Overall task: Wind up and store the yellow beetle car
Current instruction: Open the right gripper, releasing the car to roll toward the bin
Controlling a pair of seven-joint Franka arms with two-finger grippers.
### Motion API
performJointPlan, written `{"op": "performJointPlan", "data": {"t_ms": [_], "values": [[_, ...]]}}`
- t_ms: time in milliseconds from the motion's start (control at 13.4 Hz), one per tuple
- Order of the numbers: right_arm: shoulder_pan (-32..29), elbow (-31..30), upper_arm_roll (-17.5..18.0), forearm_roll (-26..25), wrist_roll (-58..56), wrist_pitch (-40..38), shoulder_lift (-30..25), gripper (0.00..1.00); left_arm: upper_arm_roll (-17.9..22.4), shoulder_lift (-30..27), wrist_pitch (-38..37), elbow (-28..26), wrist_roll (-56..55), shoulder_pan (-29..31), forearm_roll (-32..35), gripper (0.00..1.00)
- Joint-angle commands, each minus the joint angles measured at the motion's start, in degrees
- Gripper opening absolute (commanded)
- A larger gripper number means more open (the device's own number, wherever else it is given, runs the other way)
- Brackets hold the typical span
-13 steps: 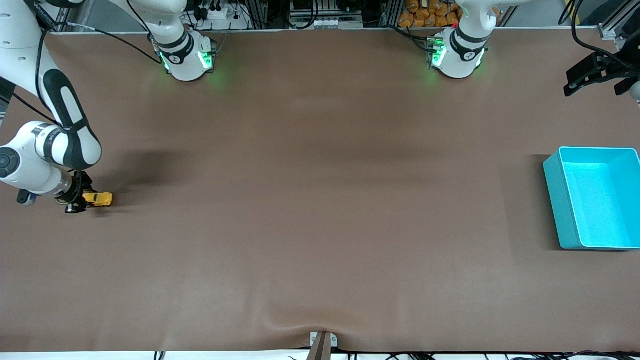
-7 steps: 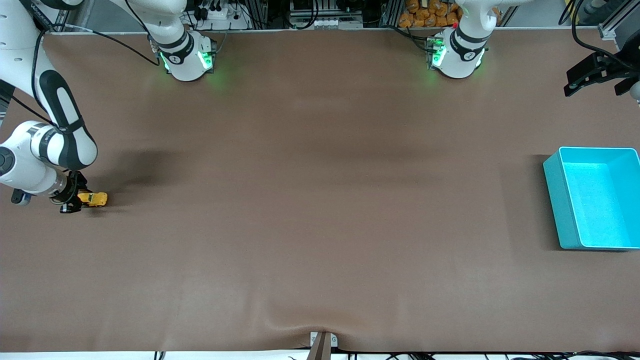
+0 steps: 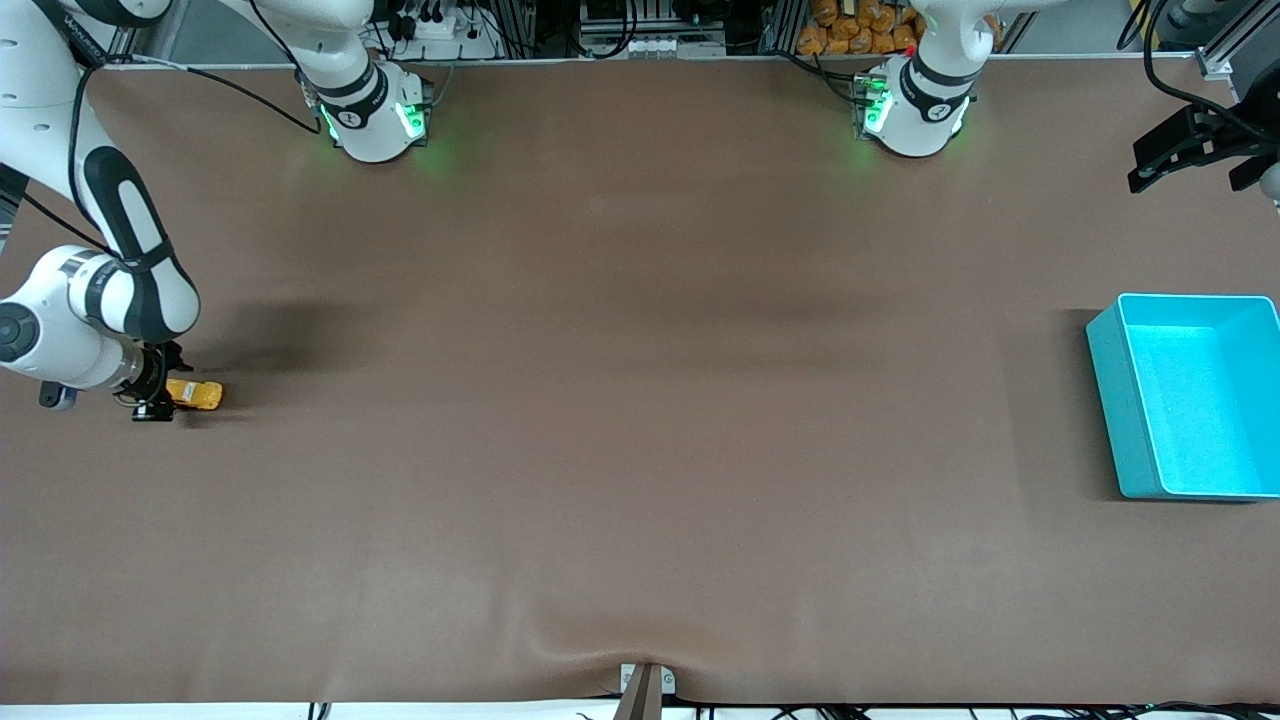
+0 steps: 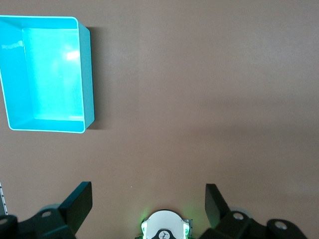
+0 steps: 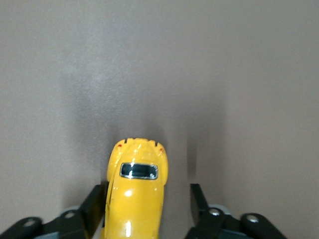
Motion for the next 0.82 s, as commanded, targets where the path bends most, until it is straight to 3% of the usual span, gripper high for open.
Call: {"op": "performJointPlan", "data": {"t_ms": [0, 224, 746], "values": [[-0.3, 8.7, 1.5, -0.4, -3.3, -21.2, -7.8, 1.0, -0.4, 0.0, 0.3, 0.2, 0.3, 0.3, 1.3, 1.0], [-0.1, 21.3, 3.3, 3.7, -3.4, -40.1, -9.4, 1.0, -0.4, 0.0, 0.3, 0.2, 0.3, 0.4, 1.3, 1.0], [2.6, 22.5, 8.8, 3.9, -18.4, -41.7, -17.3, 1.0, -0.4, 0.0, 0.3, 0.2, 0.3, 0.4, 1.3, 1.0]]}}
